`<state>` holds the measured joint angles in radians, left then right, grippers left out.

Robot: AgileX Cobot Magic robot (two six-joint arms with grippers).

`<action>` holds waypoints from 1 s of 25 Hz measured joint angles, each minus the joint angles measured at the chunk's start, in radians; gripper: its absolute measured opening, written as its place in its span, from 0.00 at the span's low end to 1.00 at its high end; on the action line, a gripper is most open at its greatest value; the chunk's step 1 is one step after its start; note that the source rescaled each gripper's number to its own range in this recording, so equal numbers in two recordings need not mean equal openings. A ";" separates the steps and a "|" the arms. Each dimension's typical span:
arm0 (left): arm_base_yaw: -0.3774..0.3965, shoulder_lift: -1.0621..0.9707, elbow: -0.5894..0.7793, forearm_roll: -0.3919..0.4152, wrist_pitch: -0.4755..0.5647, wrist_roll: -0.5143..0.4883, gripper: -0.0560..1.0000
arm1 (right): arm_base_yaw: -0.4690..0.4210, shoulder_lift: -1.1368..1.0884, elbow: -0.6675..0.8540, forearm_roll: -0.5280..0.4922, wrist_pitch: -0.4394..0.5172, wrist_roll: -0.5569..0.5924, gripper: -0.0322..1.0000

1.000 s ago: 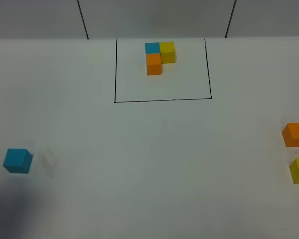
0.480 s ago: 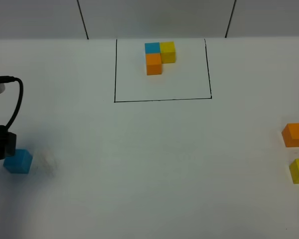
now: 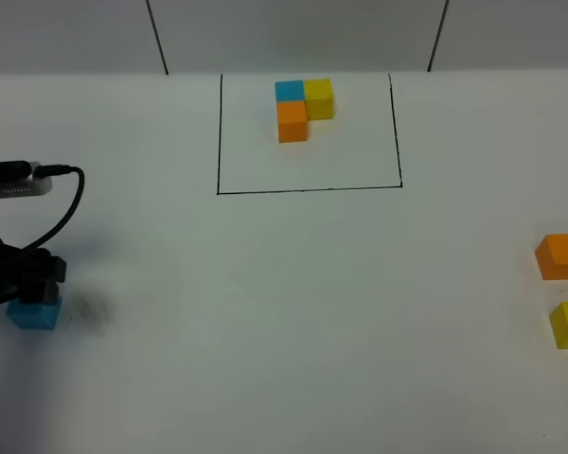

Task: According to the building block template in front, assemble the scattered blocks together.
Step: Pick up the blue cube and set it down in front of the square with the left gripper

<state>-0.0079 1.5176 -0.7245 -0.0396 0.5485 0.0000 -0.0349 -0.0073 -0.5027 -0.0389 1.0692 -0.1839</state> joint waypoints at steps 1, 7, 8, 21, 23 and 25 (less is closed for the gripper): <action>0.000 0.018 0.000 0.001 -0.010 0.000 1.00 | 0.000 0.000 0.000 0.000 0.000 0.000 0.03; 0.000 0.076 0.000 0.023 -0.052 0.000 1.00 | 0.000 0.000 0.000 0.000 0.000 0.000 0.03; 0.000 0.083 0.000 0.024 -0.058 0.000 1.00 | 0.000 0.000 0.000 0.000 0.000 0.000 0.03; 0.000 0.222 -0.001 0.026 -0.181 0.008 1.00 | 0.000 0.000 0.000 0.000 0.000 0.000 0.03; 0.000 0.233 -0.001 0.026 -0.185 0.011 0.99 | 0.000 0.000 0.000 0.000 0.000 0.000 0.03; 0.000 0.237 -0.001 0.026 -0.191 0.011 0.95 | 0.000 0.000 0.000 0.000 0.000 0.000 0.03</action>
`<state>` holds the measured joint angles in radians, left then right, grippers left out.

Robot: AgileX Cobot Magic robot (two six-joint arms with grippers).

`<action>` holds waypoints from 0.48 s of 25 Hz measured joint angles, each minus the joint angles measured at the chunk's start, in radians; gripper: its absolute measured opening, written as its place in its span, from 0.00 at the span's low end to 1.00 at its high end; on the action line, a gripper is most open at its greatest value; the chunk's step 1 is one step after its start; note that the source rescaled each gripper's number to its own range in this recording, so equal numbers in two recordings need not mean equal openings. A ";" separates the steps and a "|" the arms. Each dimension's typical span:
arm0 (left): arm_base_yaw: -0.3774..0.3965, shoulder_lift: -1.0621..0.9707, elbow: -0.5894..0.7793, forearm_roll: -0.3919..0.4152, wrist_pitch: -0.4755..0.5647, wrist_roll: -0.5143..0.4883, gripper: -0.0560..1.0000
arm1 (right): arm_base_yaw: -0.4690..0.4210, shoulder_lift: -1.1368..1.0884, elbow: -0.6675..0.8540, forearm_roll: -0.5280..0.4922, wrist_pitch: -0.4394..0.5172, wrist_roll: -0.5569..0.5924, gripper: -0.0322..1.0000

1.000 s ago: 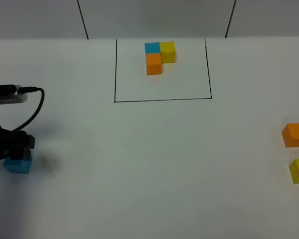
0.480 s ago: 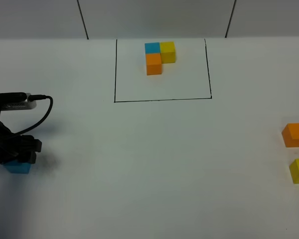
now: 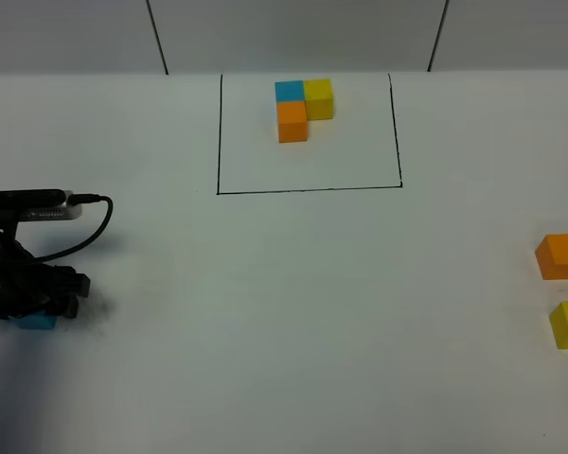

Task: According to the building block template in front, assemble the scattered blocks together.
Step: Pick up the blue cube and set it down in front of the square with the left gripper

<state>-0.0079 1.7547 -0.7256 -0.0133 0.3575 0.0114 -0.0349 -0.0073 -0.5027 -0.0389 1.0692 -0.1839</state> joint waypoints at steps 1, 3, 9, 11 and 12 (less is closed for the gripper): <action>0.000 0.001 0.000 0.000 -0.002 0.000 0.91 | 0.000 0.000 0.000 0.000 0.000 0.000 0.03; 0.000 0.001 0.000 0.000 -0.004 0.000 0.78 | 0.000 0.000 0.000 0.000 0.000 0.000 0.03; 0.000 0.001 0.000 0.000 0.003 0.003 0.63 | 0.000 0.000 0.000 0.000 0.000 0.000 0.03; 0.000 0.001 0.000 0.000 0.008 0.004 0.63 | 0.000 0.000 0.000 0.000 0.000 0.000 0.03; 0.000 0.001 0.000 0.000 0.010 0.004 0.63 | 0.000 0.000 0.000 0.000 0.000 0.000 0.03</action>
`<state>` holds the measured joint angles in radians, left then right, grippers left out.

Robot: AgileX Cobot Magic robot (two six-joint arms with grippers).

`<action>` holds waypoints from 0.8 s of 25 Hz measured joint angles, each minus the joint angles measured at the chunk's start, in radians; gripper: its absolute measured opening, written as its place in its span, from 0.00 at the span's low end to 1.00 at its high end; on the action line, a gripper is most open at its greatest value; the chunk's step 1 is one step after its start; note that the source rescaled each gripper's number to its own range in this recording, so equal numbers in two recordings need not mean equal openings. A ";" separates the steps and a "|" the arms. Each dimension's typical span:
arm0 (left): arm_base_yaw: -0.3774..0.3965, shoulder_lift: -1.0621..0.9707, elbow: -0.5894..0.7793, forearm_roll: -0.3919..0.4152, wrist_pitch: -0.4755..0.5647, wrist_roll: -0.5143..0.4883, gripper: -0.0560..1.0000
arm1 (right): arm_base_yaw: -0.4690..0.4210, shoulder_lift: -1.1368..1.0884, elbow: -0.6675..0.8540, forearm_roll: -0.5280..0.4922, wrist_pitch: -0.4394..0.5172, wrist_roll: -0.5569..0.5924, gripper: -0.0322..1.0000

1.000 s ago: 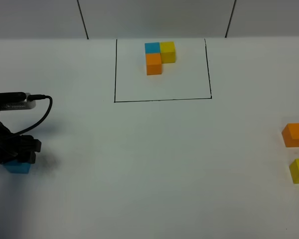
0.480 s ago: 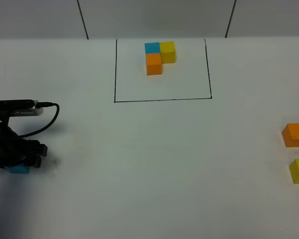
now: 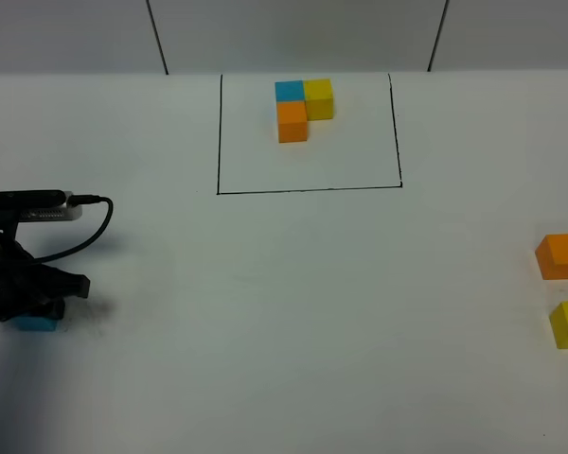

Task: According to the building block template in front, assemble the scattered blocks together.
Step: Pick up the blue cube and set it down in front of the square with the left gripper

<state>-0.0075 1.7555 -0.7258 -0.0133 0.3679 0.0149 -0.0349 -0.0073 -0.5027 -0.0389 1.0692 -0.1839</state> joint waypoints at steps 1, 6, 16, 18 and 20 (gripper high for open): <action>-0.002 -0.002 0.000 0.000 0.005 0.000 0.63 | 0.000 0.000 0.000 0.000 0.000 0.000 0.03; -0.035 -0.068 0.000 0.000 0.027 0.046 0.63 | 0.000 0.000 0.000 0.000 0.000 0.000 0.03; -0.084 -0.194 0.000 -0.007 0.026 0.426 0.63 | 0.000 0.000 0.000 0.000 0.000 0.000 0.03; -0.084 -0.194 0.000 -0.008 0.026 0.514 0.63 | 0.000 0.000 0.000 0.000 0.000 0.000 0.03; -0.084 -0.194 0.000 -0.009 0.026 0.608 0.63 | 0.000 0.000 0.000 0.000 0.000 0.000 0.03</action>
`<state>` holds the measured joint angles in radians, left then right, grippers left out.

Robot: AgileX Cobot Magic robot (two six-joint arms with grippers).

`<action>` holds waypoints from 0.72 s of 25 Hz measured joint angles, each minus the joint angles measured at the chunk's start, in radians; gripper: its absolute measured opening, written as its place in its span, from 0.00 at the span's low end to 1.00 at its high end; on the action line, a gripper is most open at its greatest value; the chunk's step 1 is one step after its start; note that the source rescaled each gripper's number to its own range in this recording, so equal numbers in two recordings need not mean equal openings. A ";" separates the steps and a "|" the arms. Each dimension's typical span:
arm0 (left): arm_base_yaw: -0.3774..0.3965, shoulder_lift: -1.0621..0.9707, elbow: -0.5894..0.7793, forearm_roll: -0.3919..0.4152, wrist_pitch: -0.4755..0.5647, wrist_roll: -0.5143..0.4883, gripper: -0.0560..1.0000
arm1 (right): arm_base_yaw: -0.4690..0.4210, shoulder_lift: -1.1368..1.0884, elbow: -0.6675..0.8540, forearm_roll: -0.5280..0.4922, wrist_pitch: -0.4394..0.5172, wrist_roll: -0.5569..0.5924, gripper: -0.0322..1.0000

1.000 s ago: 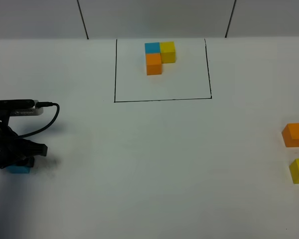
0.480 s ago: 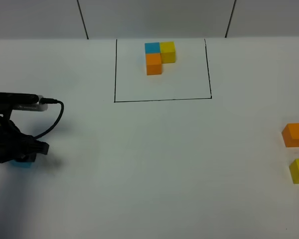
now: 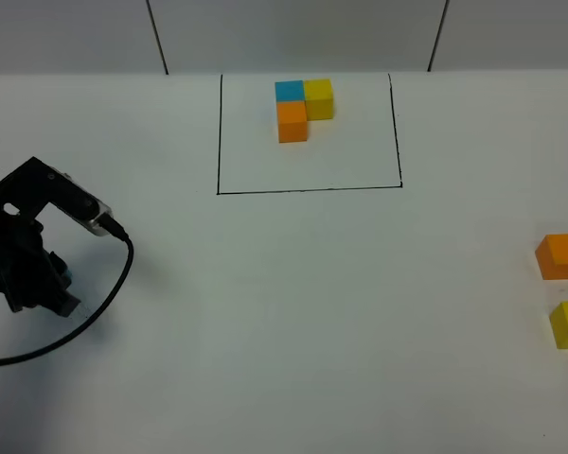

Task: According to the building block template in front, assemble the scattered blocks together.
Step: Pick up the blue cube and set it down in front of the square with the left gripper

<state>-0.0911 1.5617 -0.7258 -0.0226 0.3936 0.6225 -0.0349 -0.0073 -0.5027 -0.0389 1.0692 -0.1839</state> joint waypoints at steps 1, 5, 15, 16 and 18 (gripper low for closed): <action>0.000 0.000 0.000 0.000 0.000 0.039 0.63 | 0.000 0.000 0.000 0.000 0.000 0.000 0.03; -0.023 0.000 0.000 0.000 0.016 0.239 0.63 | 0.000 0.000 0.000 0.000 0.000 0.000 0.03; -0.059 0.000 0.000 -0.236 0.000 0.766 0.63 | 0.000 0.000 0.000 0.000 0.000 0.000 0.03; -0.059 0.000 0.000 -0.290 -0.012 0.807 0.63 | 0.000 0.000 0.000 0.000 0.000 0.000 0.03; -0.059 0.000 0.000 -0.373 -0.024 0.904 0.63 | 0.000 0.000 0.000 0.000 0.000 0.000 0.03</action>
<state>-0.1496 1.5613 -0.7258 -0.3959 0.3694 1.5268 -0.0349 -0.0073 -0.5027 -0.0389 1.0692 -0.1839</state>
